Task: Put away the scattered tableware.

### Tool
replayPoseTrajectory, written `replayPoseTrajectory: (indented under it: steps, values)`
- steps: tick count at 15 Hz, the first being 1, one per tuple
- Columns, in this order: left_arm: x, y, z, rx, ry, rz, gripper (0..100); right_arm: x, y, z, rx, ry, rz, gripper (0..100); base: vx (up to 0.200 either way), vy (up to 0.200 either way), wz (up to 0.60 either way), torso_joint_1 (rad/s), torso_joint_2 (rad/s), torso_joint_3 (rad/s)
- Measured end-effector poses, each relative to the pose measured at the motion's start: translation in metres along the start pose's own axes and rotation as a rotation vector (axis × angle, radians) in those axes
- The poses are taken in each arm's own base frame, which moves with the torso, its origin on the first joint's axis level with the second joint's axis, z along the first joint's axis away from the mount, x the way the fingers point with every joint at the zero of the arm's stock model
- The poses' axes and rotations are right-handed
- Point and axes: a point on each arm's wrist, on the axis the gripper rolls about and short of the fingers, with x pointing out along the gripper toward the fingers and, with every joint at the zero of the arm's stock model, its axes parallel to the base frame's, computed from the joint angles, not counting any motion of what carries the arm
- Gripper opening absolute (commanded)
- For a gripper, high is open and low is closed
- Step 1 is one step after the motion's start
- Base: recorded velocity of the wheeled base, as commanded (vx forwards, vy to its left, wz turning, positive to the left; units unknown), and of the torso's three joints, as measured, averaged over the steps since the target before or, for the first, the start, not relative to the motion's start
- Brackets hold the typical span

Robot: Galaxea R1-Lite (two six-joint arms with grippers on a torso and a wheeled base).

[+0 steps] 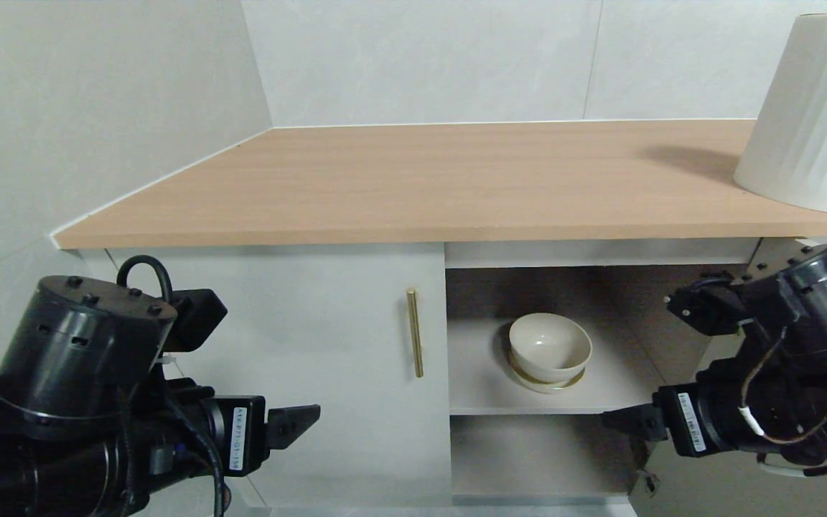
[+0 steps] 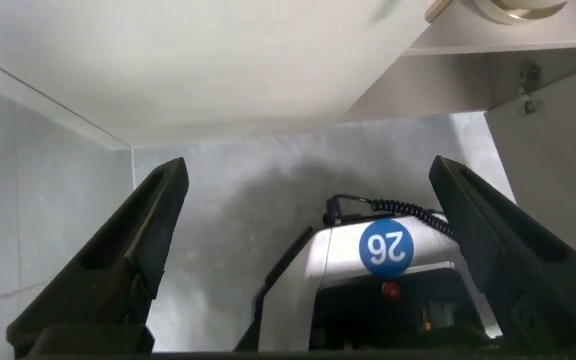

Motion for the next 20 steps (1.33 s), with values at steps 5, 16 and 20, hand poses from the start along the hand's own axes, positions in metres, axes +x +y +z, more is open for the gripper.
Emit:
replayPoseTrajectory:
  steps: [5,16,20]
  values:
    - [0.0,0.0,-0.003,0.023,0.005,-0.005,100,-0.029,-0.004,-0.005,0.027,-0.04,0.008,100,-0.08,0.0,0.0,-0.001,0.0,0.002]
    - [0.002,-0.003,-0.007,0.038,0.021,-0.009,100,-0.033,-0.005,-0.006,0.022,-0.048,0.007,100,-0.2,0.0,0.0,0.005,0.0,0.005]
    - [0.002,-0.002,-0.008,0.039,0.027,-0.006,100,-0.031,-0.005,-0.006,0.022,-0.04,0.004,100,-0.1,0.0,0.0,0.0,0.0,-0.001]
